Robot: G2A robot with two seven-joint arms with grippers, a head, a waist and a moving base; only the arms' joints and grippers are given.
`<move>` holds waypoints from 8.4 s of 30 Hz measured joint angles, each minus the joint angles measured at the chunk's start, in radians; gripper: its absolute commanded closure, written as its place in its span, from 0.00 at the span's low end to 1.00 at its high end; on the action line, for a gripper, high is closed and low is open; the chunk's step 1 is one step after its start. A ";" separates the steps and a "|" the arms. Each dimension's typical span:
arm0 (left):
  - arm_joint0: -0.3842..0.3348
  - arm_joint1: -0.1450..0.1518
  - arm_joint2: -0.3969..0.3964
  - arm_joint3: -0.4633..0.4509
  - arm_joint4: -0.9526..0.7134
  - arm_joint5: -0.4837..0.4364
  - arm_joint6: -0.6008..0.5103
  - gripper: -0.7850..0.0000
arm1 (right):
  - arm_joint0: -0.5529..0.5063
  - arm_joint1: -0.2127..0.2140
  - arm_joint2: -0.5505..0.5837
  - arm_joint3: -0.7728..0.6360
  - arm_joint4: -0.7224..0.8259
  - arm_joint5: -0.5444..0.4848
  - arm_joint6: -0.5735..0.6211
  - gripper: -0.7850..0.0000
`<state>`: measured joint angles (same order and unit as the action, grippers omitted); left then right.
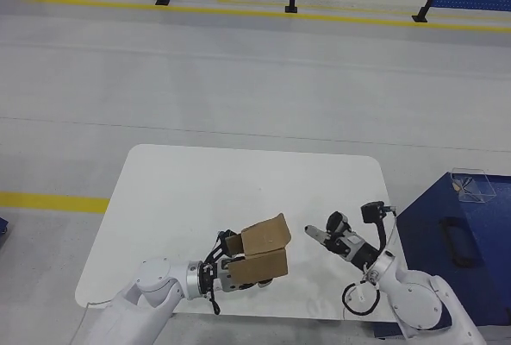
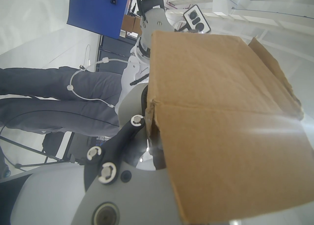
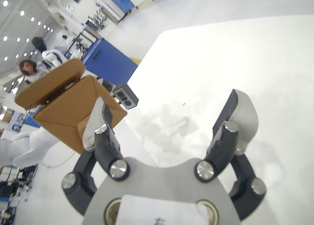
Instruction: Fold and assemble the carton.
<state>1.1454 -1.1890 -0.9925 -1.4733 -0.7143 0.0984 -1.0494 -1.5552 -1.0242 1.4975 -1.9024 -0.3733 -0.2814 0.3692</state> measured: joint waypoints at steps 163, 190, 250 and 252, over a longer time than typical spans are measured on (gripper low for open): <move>-0.324 0.104 0.472 -0.364 -0.694 0.755 1.954 0.00 | 0.577 -0.222 -0.652 0.501 -0.593 0.377 0.025 0.00; 0.063 0.119 0.324 -0.293 -0.325 -0.102 1.753 0.00 | 0.428 -0.222 -0.663 0.439 -0.942 0.478 -0.195 0.00; -0.002 -0.129 0.153 0.135 -0.097 -0.477 1.545 0.00 | 0.428 -0.314 -0.658 0.551 -1.134 0.399 -0.125 0.00; 0.016 -0.129 0.140 0.115 -0.080 -0.496 1.503 0.00 | 0.425 -0.315 -0.652 0.549 -1.138 0.396 -0.123 0.00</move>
<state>1.1615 -1.3178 -0.8527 -1.3580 -0.7948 -0.3974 0.4540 -1.1305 -1.3393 0.8451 -1.3536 -1.5117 0.1150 0.2457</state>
